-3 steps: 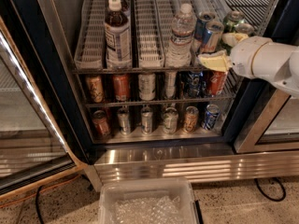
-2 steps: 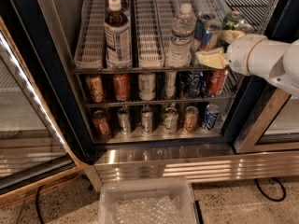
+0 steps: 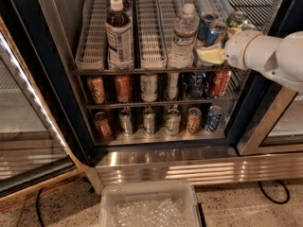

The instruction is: Pick redbull can from top shelf of fridge

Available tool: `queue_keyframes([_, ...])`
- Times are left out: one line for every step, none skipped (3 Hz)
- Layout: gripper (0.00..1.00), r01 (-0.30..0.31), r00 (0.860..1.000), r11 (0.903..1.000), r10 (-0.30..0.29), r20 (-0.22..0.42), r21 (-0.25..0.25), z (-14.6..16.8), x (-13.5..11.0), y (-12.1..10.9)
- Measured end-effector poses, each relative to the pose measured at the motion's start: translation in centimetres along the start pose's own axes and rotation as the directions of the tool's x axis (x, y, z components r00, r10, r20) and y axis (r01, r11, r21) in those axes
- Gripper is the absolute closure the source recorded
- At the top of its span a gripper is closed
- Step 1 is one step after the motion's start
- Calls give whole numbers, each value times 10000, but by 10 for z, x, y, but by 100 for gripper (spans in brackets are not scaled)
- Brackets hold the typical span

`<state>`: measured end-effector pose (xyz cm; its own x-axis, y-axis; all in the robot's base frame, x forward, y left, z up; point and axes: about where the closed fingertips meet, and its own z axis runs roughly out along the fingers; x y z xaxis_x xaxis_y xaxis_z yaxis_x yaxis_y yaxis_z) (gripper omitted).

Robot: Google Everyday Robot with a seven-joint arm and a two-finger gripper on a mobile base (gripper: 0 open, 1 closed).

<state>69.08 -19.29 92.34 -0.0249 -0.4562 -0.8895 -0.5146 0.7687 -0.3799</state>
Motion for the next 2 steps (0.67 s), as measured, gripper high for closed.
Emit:
queue_keyframes([59, -48, 10000, 10000, 48, -14, -3, 6, 2, -1])
queue_keyframes([83, -47, 10000, 10000, 47, -14, -4, 6, 2, -1])
